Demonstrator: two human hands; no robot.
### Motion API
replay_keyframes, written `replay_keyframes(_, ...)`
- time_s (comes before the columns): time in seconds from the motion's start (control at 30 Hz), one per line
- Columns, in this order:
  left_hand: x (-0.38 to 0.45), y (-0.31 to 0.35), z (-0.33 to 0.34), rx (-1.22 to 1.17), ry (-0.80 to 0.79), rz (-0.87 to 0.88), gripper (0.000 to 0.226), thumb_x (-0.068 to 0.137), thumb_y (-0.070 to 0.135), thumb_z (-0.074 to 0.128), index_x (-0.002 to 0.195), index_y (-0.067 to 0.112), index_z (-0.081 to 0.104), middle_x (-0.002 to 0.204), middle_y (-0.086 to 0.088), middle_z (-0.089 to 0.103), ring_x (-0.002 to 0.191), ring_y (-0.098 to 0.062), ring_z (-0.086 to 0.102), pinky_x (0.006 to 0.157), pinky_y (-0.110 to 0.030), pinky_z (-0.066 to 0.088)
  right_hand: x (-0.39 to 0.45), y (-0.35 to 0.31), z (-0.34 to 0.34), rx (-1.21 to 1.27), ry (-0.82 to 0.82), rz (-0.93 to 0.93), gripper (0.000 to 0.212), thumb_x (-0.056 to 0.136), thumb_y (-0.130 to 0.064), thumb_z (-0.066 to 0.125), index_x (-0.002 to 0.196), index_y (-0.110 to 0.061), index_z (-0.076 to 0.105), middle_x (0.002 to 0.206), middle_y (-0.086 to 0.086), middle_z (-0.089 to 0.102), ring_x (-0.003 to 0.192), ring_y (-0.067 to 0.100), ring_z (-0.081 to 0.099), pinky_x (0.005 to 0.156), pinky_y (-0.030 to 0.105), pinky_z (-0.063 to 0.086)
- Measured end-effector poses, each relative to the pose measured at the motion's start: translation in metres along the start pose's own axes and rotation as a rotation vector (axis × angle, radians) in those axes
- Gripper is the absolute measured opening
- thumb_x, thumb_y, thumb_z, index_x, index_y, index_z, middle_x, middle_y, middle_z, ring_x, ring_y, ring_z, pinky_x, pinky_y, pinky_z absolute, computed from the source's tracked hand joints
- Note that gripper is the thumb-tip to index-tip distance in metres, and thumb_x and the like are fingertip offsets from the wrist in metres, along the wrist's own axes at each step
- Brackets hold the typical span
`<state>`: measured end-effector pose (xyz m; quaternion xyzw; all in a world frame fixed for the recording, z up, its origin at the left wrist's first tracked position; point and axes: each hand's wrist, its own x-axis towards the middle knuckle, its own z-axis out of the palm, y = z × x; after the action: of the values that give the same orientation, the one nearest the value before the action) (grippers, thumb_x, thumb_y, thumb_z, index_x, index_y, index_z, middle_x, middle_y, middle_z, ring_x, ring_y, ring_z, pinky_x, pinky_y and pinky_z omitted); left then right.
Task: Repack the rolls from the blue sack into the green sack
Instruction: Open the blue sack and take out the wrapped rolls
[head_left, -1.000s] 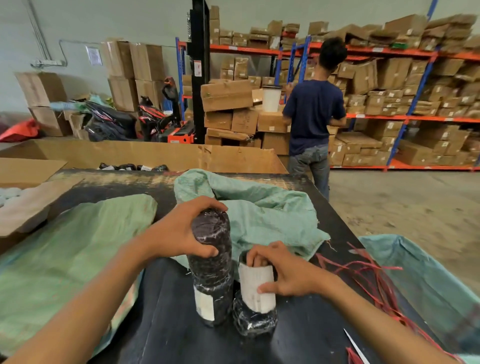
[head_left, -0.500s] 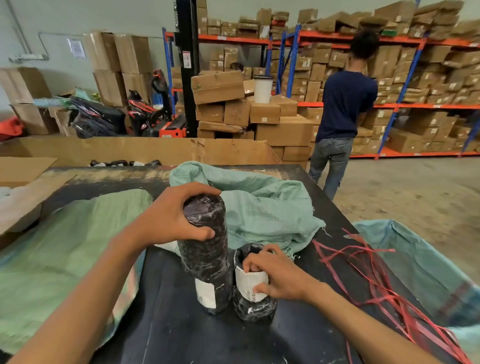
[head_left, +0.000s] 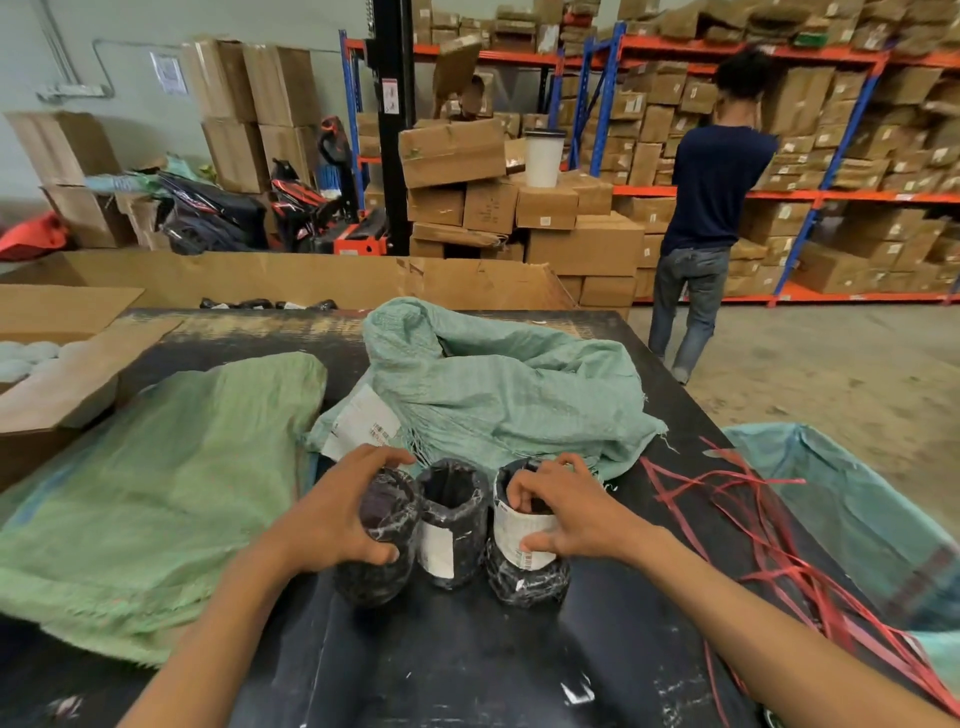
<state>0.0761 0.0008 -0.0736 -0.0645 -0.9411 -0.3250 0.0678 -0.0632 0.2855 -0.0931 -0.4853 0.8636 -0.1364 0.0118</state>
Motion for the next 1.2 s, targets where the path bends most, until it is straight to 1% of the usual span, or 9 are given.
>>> replay_keyframes(0.1,0.007,-0.015,0.012,-0.047,0.06,-0.061,0.09,0.047,0.038,0.083,0.122,0.051,0.035,0.13,0.011,0.047,0.124,-0.003,0.045,0.104,-0.018,0.034,0.0,-0.001,0.002,0.056,-0.017,0.006,0.038,0.072,-0.038,0.073,0.099,-0.035,0.046,0.092,-0.017,0.051,0.09,0.006,0.048,0.107,0.034,0.021)
replay_keyframes(0.27,0.017,-0.032,0.027,-0.101,0.124,-0.118,0.089,0.042,0.04,0.082,0.122,0.036,0.042,0.125,0.006,0.051,0.119,-0.011,0.05,0.095,-0.002,0.03,-0.002,-0.001,0.005,0.096,0.0,0.02,0.038,0.07,-0.032,0.073,0.096,-0.037,0.045,0.09,-0.02,0.05,0.089,0.006,0.051,0.112,0.034,0.015)
replay_keyframes(0.37,0.021,-0.038,0.028,-0.105,0.097,-0.116,0.092,0.042,0.041,0.084,0.123,0.024,0.044,0.123,0.009,0.051,0.117,-0.009,0.05,0.093,-0.001,0.03,-0.004,-0.001,0.003,0.088,-0.016,0.021,0.037,0.07,-0.034,0.074,0.091,-0.04,0.044,0.086,-0.021,0.05,0.085,0.0,0.049,0.109,0.033,0.019)
replay_keyframes(0.67,0.031,-0.026,0.037,-0.166,0.025,-0.115,0.09,0.052,0.021,0.091,0.126,0.028,0.041,0.127,0.013,0.048,0.12,-0.004,0.047,0.095,-0.002,0.03,-0.01,0.01,-0.008,0.092,-0.045,0.033,0.042,0.065,-0.048,0.079,0.091,-0.033,0.049,0.085,-0.016,0.054,0.086,0.001,0.047,0.1,0.036,0.028)
replay_keyframes(0.77,0.031,-0.024,0.038,-0.139,0.008,-0.12,0.093,0.05,0.032,0.091,0.126,0.037,0.037,0.13,0.009,0.047,0.124,-0.008,0.045,0.102,-0.014,0.033,-0.012,0.013,-0.011,0.058,-0.065,0.007,0.045,0.067,-0.054,0.079,0.09,-0.032,0.048,0.084,-0.016,0.053,0.085,-0.002,0.044,0.1,0.037,0.029)
replay_keyframes(0.87,0.032,-0.025,0.038,0.057,-0.012,-0.124,0.095,0.045,0.058,0.082,0.126,0.048,0.034,0.134,0.012,0.044,0.126,-0.014,0.042,0.107,-0.04,0.037,-0.012,0.013,-0.016,0.038,-0.055,-0.027,0.045,0.068,-0.064,0.075,0.088,-0.033,0.05,0.084,-0.016,0.056,0.084,-0.001,0.046,0.098,0.036,0.029)
replay_keyframes(1.0,0.034,-0.017,0.03,0.163,-0.049,-0.16,0.107,0.045,0.087,0.068,0.138,0.049,0.032,0.14,0.014,0.039,0.131,-0.014,0.036,0.109,-0.052,0.031,-0.01,0.013,-0.024,0.085,0.059,-0.04,0.038,0.082,-0.069,0.058,0.081,-0.032,0.063,0.081,-0.016,0.065,0.081,0.004,0.055,0.097,0.032,0.032)
replay_keyframes(1.1,0.047,-0.011,0.017,0.199,0.079,-0.102,0.084,0.057,0.095,0.05,0.127,0.048,0.048,0.13,0.013,0.047,0.123,-0.013,0.044,0.105,-0.05,0.038,-0.002,0.018,-0.035,0.318,0.193,0.022,0.032,0.09,-0.058,0.057,0.083,-0.029,0.069,0.079,-0.012,0.067,0.079,0.011,0.062,0.088,0.032,0.045)
replay_keyframes(1.2,0.077,-0.002,0.002,0.166,0.223,-0.004,0.06,0.074,0.086,0.044,0.109,0.04,0.063,0.115,0.013,0.054,0.112,-0.009,0.051,0.098,-0.041,0.044,0.024,0.032,-0.048,0.438,0.427,0.101,0.015,0.094,-0.041,0.059,0.096,-0.029,0.066,0.09,-0.013,0.065,0.09,0.01,0.058,0.083,0.034,0.048)
